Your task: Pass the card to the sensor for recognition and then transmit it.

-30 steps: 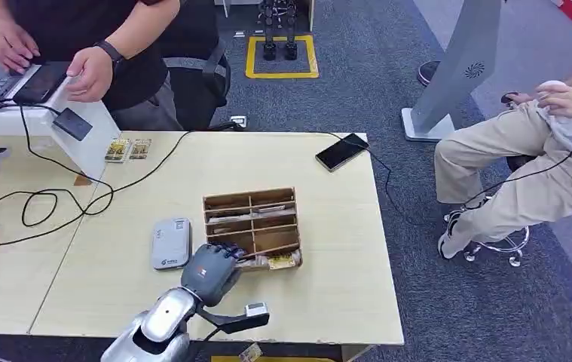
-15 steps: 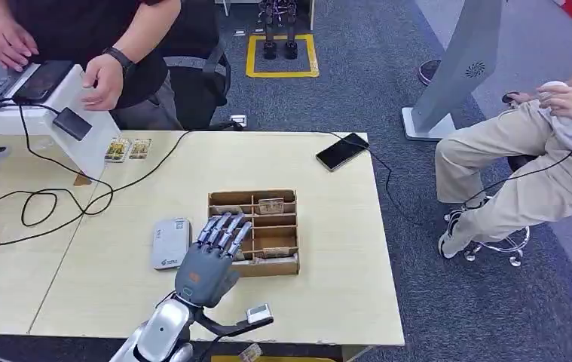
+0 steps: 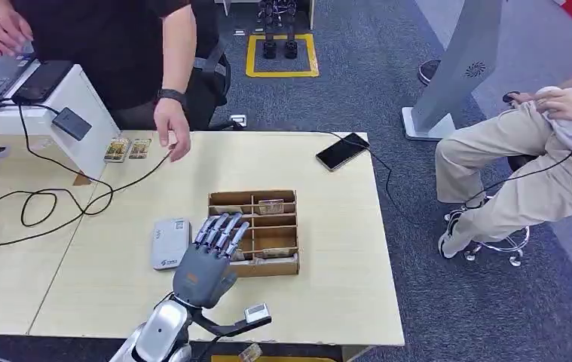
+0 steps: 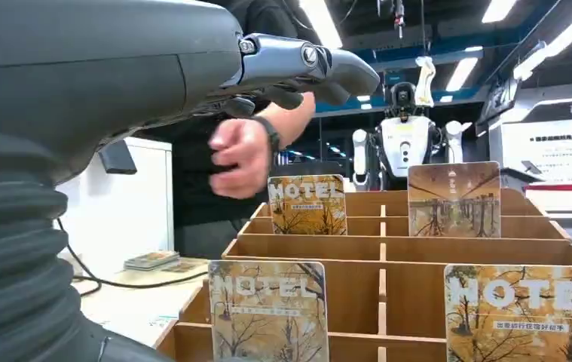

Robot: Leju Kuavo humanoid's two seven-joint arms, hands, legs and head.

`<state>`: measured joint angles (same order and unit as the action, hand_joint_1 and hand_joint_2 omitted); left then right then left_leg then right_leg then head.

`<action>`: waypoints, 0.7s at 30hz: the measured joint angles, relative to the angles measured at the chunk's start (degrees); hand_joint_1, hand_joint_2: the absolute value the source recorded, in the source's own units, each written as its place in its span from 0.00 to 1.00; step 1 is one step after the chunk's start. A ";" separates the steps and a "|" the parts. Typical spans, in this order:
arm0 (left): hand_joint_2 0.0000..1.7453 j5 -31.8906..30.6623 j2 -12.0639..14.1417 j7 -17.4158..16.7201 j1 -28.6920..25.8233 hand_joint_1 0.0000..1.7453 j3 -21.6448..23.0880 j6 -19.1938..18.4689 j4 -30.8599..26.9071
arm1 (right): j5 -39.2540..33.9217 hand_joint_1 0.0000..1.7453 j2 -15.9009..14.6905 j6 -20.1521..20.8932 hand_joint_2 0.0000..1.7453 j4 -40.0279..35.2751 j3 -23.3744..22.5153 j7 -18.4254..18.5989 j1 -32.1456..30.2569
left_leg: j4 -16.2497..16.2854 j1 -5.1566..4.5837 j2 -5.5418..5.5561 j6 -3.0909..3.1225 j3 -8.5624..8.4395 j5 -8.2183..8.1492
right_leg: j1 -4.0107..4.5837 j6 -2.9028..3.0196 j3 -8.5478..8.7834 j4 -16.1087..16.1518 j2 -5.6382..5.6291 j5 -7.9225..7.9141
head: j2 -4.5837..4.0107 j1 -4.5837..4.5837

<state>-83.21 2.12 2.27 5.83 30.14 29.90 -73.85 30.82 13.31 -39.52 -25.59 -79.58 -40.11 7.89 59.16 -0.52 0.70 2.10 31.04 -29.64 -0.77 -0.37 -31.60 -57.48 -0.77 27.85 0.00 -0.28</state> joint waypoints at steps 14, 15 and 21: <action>1.00 -0.72 0.02 0.59 0.49 1.00 0.00 -3.59 0.61 | -0.77 0.00 -0.11 0.00 1.00 0.15 0.59 0.00 0.00 | 0.00 0.00 0.00 0.00 -0.01 0.00 | 0.00 0.00 -0.01 0.00 0.00 0.00 | 0.00 0.00; 1.00 -0.74 0.04 0.59 0.56 1.00 0.00 -3.96 0.81 | -0.81 0.00 -0.13 0.00 1.00 0.17 0.66 0.00 0.00 | 0.00 0.00 0.00 0.00 0.00 0.00 | 0.00 0.00 -0.01 0.00 0.00 0.00 | 0.00 0.00; 1.00 -0.90 0.17 -0.17 1.27 1.00 0.00 -6.17 1.53 | -1.14 0.00 -0.24 0.00 1.00 0.26 1.18 0.00 -0.01 | 0.00 0.00 0.00 0.00 -0.01 0.00 | 0.00 0.00 0.00 0.00 0.00 0.00 | 0.00 0.00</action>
<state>-84.11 2.29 2.10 7.10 30.14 23.73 -72.32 29.68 13.07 -39.52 -25.33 -78.40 -40.11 7.88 59.16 -0.52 0.70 2.10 31.03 -29.64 -0.76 -0.37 -31.61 -57.48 -0.76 27.85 0.00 -0.28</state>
